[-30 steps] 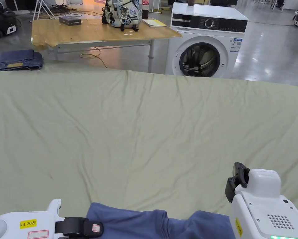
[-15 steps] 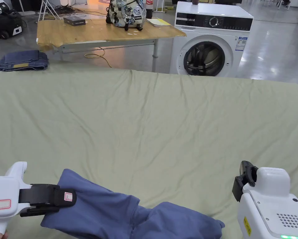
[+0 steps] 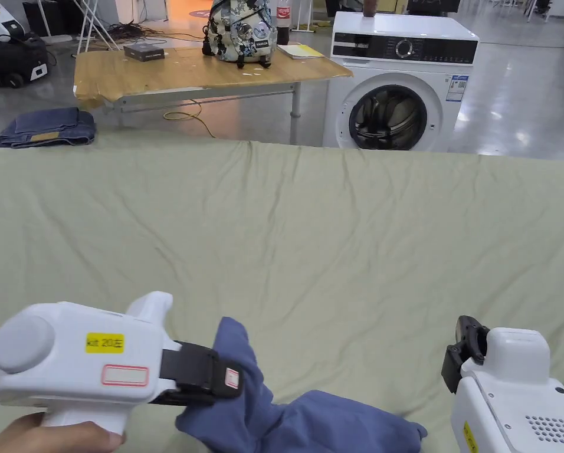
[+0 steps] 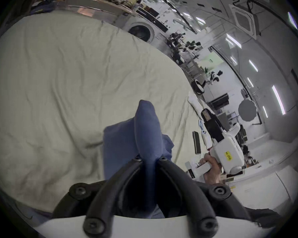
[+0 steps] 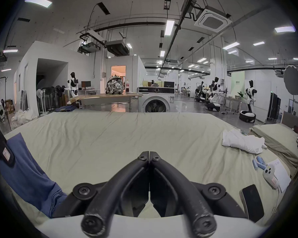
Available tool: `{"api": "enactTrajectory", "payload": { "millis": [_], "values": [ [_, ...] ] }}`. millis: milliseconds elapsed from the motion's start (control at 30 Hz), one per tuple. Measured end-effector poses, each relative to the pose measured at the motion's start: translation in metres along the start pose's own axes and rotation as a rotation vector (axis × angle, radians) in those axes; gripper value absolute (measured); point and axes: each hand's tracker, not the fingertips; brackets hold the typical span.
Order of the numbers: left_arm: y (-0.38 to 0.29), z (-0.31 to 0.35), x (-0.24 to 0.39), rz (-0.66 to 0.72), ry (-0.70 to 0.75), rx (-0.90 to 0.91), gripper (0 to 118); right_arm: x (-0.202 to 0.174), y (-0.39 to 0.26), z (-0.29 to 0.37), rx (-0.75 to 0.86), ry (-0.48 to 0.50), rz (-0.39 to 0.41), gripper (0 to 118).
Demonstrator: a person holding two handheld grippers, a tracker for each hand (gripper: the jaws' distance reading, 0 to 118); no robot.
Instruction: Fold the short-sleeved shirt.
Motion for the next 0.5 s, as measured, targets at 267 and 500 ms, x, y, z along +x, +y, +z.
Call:
{"api": "enactTrajectory", "payload": {
  "millis": [267, 500],
  "values": [
    [0.000, -0.083, 0.034, -0.043, -0.089, -0.128, 3, 0.009, -0.005, 0.001, -0.017, -0.015, -0.008, 0],
    [-0.018, -0.180, 0.039, -0.022, -0.054, -0.268, 3, 0.018, -0.009, 0.002, -0.035, -0.036, -0.017, 0]
  ]
}}
